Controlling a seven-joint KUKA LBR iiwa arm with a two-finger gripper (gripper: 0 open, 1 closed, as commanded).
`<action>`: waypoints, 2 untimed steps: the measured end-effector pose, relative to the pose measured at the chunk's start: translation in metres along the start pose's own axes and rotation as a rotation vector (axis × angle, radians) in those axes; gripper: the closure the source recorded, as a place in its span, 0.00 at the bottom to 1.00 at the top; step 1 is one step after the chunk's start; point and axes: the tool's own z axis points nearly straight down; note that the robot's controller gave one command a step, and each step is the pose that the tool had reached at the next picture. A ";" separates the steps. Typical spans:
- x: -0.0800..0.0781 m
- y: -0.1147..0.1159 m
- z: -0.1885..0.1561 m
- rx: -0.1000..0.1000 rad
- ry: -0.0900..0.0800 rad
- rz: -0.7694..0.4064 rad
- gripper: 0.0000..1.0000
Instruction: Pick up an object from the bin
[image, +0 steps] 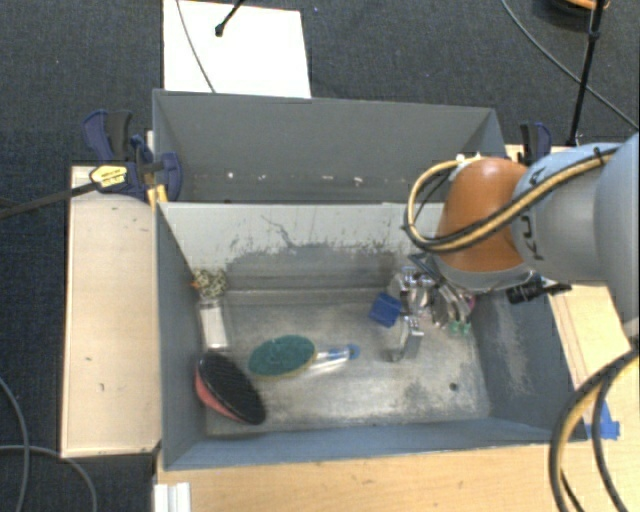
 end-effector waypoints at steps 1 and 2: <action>-0.001 0.000 -0.002 0.000 -0.003 -0.004 1.00; -0.001 0.000 -0.002 0.000 -0.003 -0.004 0.00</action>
Offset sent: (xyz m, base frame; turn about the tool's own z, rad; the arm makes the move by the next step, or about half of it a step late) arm 0.0000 0.0000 0.0000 0.0000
